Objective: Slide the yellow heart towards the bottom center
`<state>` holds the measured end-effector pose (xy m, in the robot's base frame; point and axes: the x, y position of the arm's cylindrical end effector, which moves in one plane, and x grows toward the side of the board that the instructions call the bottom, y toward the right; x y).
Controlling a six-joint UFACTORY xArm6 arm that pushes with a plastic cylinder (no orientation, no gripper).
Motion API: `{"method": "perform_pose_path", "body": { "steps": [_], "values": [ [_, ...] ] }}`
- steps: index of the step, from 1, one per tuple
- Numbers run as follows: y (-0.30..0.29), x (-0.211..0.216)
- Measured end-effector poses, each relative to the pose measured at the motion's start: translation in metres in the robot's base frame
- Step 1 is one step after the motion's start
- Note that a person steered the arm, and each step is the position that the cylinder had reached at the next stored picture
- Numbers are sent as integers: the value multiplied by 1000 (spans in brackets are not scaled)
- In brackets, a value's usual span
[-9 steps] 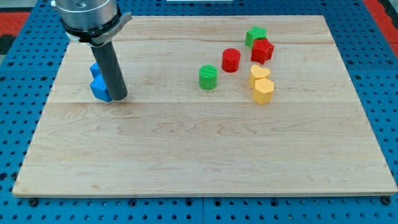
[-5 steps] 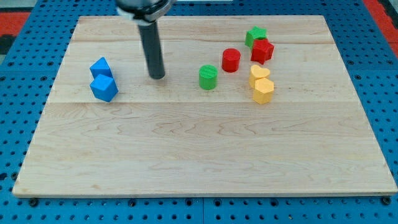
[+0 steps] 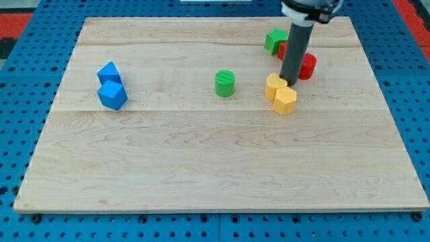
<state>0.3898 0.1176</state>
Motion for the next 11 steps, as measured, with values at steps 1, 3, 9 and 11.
{"method": "perform_pose_path", "body": {
  "steps": [1,3,9,11],
  "values": [
    [-19,17],
    [-64,22],
    [-122,86],
    [-114,77]
  ]
}}
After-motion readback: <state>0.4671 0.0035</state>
